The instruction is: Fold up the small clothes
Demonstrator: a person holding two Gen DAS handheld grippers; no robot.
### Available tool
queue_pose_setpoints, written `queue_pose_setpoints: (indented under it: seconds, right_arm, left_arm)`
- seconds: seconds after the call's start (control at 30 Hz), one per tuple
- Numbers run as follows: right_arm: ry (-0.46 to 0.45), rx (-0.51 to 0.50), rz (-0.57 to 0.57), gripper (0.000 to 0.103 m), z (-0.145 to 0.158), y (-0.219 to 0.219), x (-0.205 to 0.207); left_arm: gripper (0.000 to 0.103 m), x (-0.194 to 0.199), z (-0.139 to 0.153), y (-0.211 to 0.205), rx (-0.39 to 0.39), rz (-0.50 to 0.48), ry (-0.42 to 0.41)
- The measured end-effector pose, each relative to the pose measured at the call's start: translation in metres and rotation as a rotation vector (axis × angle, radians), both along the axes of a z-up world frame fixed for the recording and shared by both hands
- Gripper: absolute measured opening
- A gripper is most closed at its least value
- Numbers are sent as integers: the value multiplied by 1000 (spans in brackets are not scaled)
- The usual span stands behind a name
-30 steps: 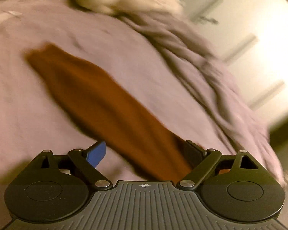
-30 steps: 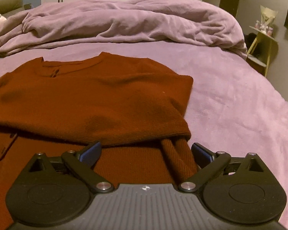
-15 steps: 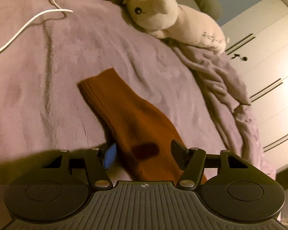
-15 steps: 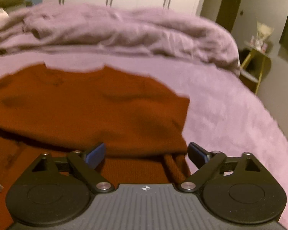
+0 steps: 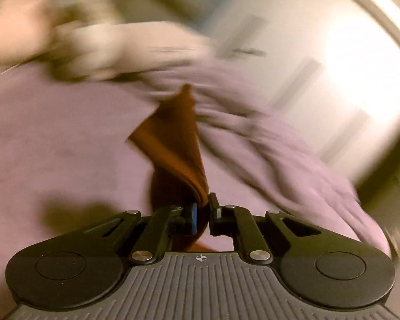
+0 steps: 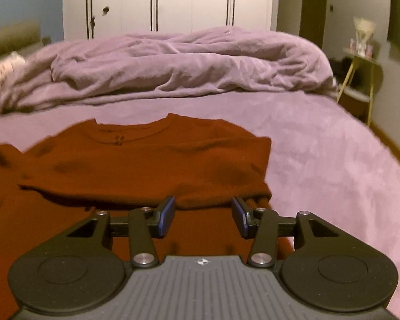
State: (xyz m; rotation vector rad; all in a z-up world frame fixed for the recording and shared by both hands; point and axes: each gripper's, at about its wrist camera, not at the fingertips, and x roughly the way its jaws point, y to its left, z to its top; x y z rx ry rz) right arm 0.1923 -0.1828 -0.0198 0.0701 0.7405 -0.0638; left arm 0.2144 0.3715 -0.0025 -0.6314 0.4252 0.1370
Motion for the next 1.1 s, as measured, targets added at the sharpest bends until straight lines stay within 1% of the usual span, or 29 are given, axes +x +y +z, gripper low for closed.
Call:
queue_pose_setpoints:
  seconds: [0.03,0.1,0.13,0.17,0.2,0.23,0.3,0.33,0.37,0.43,0.47,0.5,0.53,0.63,0.67,0.73,0.8,0.87,1.0,1.07,1.1]
  right_arm:
    - [0,17,-4,46,1,-1,-2]
    - [-9,33,-4,46,4,-2,-6]
    - [-23,42,4,46,6,-2,-8]
    - [-35,56,17,46,9,-2,-10]
    - [-40,61,22,46,10,-1,-11]
    - [-45,70,31,46,11,-1,-13]
    - [-37,88,41,46,10,-1,-13]
    - [-22,98,53,46,9,-1,-12]
    - [-13,100,61,46,7,0,-11]
    - [1,100,94,46,5,3,-10]
    - [6,101,109,46,4,5,-8]
    - [10,107,121,46,2,7,-6]
    - [15,125,135,46,1,8,-2]
    - [36,218,163,46,-3,16,18]
    - [46,259,173,46,-4,22,27]
    - [69,315,184,46,-9,34,46]
    - [94,345,199,46,-17,48,67]
    - [142,359,195,46,-27,61,87]
    - [229,377,188,46,-48,79,108]
    - [227,355,188,40,-49,84,111]
    - [221,341,192,29,-47,87,111]
  left_arm:
    - [10,5,14,-31,34,-84,-33]
    - [10,13,33,-93,90,-254,-85]
    - [10,15,37,-119,105,-321,-101]
    - [10,20,39,-153,118,-415,-108]
    - [13,24,35,-182,119,-488,-101]
    - [21,27,27,-204,122,-539,-81]
    - [35,34,-1,-252,157,-621,-3]
    - [37,35,-16,-267,171,-637,45]
    - [37,35,-30,-276,174,-642,97]
    - [39,32,-49,-276,159,-611,158]
    - [41,27,-57,-271,153,-579,178]
    - [48,20,-63,-264,149,-543,194]
    - [52,16,-67,-257,149,-509,209]
    - [53,5,-73,-236,185,-429,258]
    - [54,4,-75,-232,188,-413,264]
    - [61,-3,-78,-222,177,-389,276]
    - [62,-2,-78,-212,172,-386,285]
    - [62,-2,-80,-211,181,-390,290]
    - [62,-5,-84,-204,178,-385,293]
    - [62,-1,-86,-203,160,-382,292]
    - [62,-1,-86,-202,151,-379,293]
